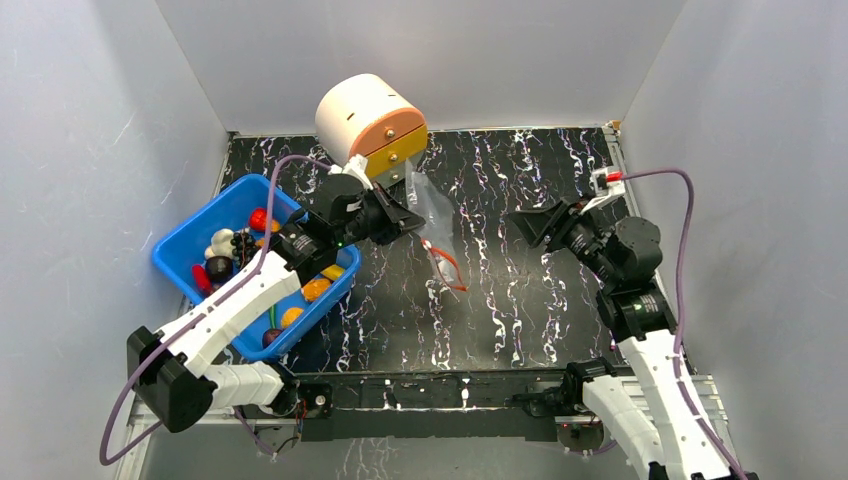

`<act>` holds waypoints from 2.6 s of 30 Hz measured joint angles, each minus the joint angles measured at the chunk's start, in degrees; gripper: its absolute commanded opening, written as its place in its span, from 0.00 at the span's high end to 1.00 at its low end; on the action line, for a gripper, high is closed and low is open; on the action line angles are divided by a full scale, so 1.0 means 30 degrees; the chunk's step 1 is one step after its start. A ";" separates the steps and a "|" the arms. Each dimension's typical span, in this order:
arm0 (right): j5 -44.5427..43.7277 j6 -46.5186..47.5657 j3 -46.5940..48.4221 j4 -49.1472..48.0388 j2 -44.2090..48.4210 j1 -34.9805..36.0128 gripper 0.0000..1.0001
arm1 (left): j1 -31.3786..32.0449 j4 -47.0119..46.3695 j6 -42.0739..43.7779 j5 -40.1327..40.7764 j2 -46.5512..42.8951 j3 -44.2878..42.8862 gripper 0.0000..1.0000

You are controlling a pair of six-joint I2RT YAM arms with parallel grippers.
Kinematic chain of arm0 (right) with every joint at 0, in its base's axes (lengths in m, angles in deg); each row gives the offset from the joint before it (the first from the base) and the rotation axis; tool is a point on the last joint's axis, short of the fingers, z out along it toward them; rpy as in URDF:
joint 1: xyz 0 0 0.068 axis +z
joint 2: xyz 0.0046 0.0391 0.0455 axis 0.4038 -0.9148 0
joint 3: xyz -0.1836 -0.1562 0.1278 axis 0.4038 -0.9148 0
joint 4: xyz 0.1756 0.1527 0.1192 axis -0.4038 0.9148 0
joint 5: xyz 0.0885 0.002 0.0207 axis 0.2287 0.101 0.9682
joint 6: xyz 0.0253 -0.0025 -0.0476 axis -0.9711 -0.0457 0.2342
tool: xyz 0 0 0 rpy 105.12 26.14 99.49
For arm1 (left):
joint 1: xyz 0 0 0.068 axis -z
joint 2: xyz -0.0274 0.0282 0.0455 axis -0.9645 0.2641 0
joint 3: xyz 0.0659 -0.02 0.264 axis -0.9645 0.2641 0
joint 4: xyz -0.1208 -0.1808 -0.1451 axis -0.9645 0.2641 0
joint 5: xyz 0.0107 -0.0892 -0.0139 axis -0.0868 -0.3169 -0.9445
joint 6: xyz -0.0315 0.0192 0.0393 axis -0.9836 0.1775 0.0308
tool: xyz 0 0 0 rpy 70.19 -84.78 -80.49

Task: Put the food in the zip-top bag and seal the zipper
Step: Pick up the zipper food storage bag at the center of the board.

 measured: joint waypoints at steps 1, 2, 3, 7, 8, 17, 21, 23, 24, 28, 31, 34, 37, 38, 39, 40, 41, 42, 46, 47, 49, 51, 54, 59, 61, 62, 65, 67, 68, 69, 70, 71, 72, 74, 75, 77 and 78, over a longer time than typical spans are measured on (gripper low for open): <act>0.0051 0.0226 -0.0648 -0.0423 0.0066 0.0029 0.45 | -0.0007 0.0015 -0.0430 0.0262 -0.0211 0.0146 1.00; 0.0058 0.0364 -0.1071 -0.0721 0.0058 0.0117 0.45 | -0.0015 -0.0022 -0.0772 0.0430 -0.0379 0.0262 1.00; -0.0044 0.0510 -0.1603 -0.1151 0.0058 0.0284 0.45 | -0.0022 -0.0044 -0.1071 0.0612 -0.0532 0.0364 1.00; -0.1005 0.1690 -0.3577 -0.2783 -0.0146 0.2062 0.44 | -0.0087 -0.0299 -0.2470 0.1173 -0.1144 0.0838 1.00; -0.1239 0.2018 -0.3978 -0.3104 -0.0102 0.2572 0.44 | -0.0109 -0.0291 -0.2739 0.1282 -0.1217 0.0896 1.00; -0.4459 0.4320 -0.6317 -0.6572 -0.0430 0.9318 0.48 | -0.0248 -0.0066 -0.3643 0.2302 -0.1311 0.0933 1.00; -0.5166 0.5377 -0.7643 -0.8473 -0.0408 1.0987 0.49 | -0.0262 -0.0087 -0.3818 0.2506 -0.1596 0.1042 1.00; -0.5610 0.6186 -0.8189 -0.9158 -0.0481 1.1460 0.49 | -0.0270 -0.0073 -0.3927 0.2557 -0.1770 0.1209 1.00; -0.5792 0.6506 -0.8371 -0.9471 -0.0554 1.1526 0.50 | -0.0270 -0.0051 -0.3978 0.2565 -0.1785 0.1231 1.00; -0.6280 0.7380 -0.8633 -1.0739 -0.1151 1.1621 0.53 | -0.0270 -0.0087 -0.4160 0.2550 -0.1785 0.1246 1.00; -0.6783 0.7701 -0.8677 -1.1788 -0.1792 1.1672 0.54 | -0.0270 -0.0087 -0.4357 0.2514 -0.1785 0.1246 1.00; -0.7009 0.7868 -0.9034 -1.2888 -0.2404 1.1737 0.53 | -0.0270 -0.0146 -0.4503 0.2499 -0.1821 0.1355 1.00; -0.7016 0.7890 -0.9333 -1.3631 -0.3330 1.1825 0.52 | -0.0270 -0.0095 -0.4583 0.2499 -0.1923 0.1625 1.00; -0.7031 0.7905 -0.9384 -1.3857 -0.3665 1.1883 0.53 | -0.0270 -0.0117 -0.4612 0.2499 -0.1953 0.1712 1.00; -0.7082 0.7919 -0.9406 -1.4010 -0.3963 1.1963 0.54 | -0.0277 -0.0102 -0.4634 0.2492 -0.1996 0.1800 1.00; -0.7140 0.7934 -0.9413 -1.4192 -0.4218 1.2058 0.58 | -0.0277 -0.0080 -0.4648 0.2499 -0.2033 0.1872 1.00; -0.7206 0.7941 -0.9428 -1.4433 -0.4415 1.2160 0.62 | -0.0277 -0.0073 -0.4677 0.2492 -0.2062 0.1894 1.00; -0.7271 0.7978 -0.9435 -1.4681 -0.4561 1.2225 0.66 | -0.0277 -0.0095 -0.4692 0.2492 -0.2091 0.1894 1.00; -0.7417 0.8153 -0.9493 -1.5905 -0.4903 1.2356 1.00 | -0.0277 -0.0160 -0.4707 0.2375 -0.2266 0.1931 1.00; -0.7424 0.8276 -0.9573 -1.6181 -0.4911 1.2378 1.00 | -0.0277 -0.0233 -0.4707 0.2317 -0.2346 0.2004 1.00; -0.7439 0.8313 -0.9836 -1.6640 -0.4867 1.2378 1.00 | -0.0277 -0.0219 -0.4699 0.2215 -0.2441 0.2098 1.00; -0.7439 0.8262 -1.0032 -1.6779 -0.4736 1.2378 1.00 | -0.0277 -0.0189 -0.4634 0.2157 -0.2470 0.2120 0.85; -0.7424 0.7868 -1.0069 -1.6764 -0.4313 1.2378 1.00 | -0.0277 -0.0211 -0.4124 0.2157 -0.2528 0.2120 0.52; -0.8349 0.6120 -0.9449 -1.4353 -0.2739 1.2386 1.00 | -0.0284 0.0226 -0.2222 0.2259 -0.2761 0.2018 0.30; -0.8852 0.5260 -0.8327 -1.2218 -0.2222 1.2386 1.00 | -0.0321 0.0903 -0.0656 0.2368 -0.2769 0.1574 0.28; -0.9122 0.4816 -0.7614 -1.1111 -0.2025 1.2386 1.00 | -0.0335 0.1311 0.0284 0.2448 -0.2769 0.1195 0.27; -1.0076 0.3351 -0.5231 -0.7832 -0.1683 1.2386 1.00 | -0.0364 0.2484 0.3286 0.2674 -0.2776 -0.0328 0.20; -1.0666 0.2368 -0.3672 -0.5639 -0.1705 1.2386 1.00 | -0.0372 0.2914 0.5122 0.2703 -0.2892 -0.1166 0.16; -1.0950 0.1858 -0.2827 -0.4444 -0.1800 1.2386 1.00 | -0.0372 0.3038 0.6047 0.2674 -0.3060 -0.1435 0.15; -1.1125 0.1384 -0.2120 -0.3424 -0.1902 1.2386 1.00 | -0.0386 0.3118 0.6819 0.2637 -0.3315 -0.1530 0.15; -1.1285 0.0947 -0.1501 -0.2477 -0.2018 1.2386 1.00 | -0.0386 0.3249 0.7504 0.2550 -0.3599 -0.1537 0.14; -1.1387 0.0510 -0.0984 -0.1603 -0.2149 1.2386 1.00 | -0.0386 0.3402 0.8058 0.2419 -0.3840 -0.1537 0.14; -1.1424 0.0109 -0.0481 -0.0721 -0.2310 1.2386 1.00 | -0.0386 0.3475 0.8597 0.2193 -0.4073 -0.1530 0.13; -1.1417 -0.0525 0.0270 0.0685 -0.2630 1.2386 1.00 | -0.0386 0.3439 0.9347 0.1639 -0.4430 -0.1464 0.13; -1.1402 -0.0816 0.0612 0.1355 -0.2798 1.2386 1.00 | -0.0386 0.3337 0.9617 0.1333 -0.4583 -0.1355 0.13; -1.1409 -0.1370 0.1209 0.2528 -0.3038 1.2386 1.00 | -0.0386 0.3257 0.9974 0.0648 -0.4692 -0.1217 0.13; -1.1424 -0.1661 0.1508 0.3045 -0.3133 1.2386 1.00 | -0.0386 0.3038 1.0098 0.0211 -0.4685 -0.1115 0.13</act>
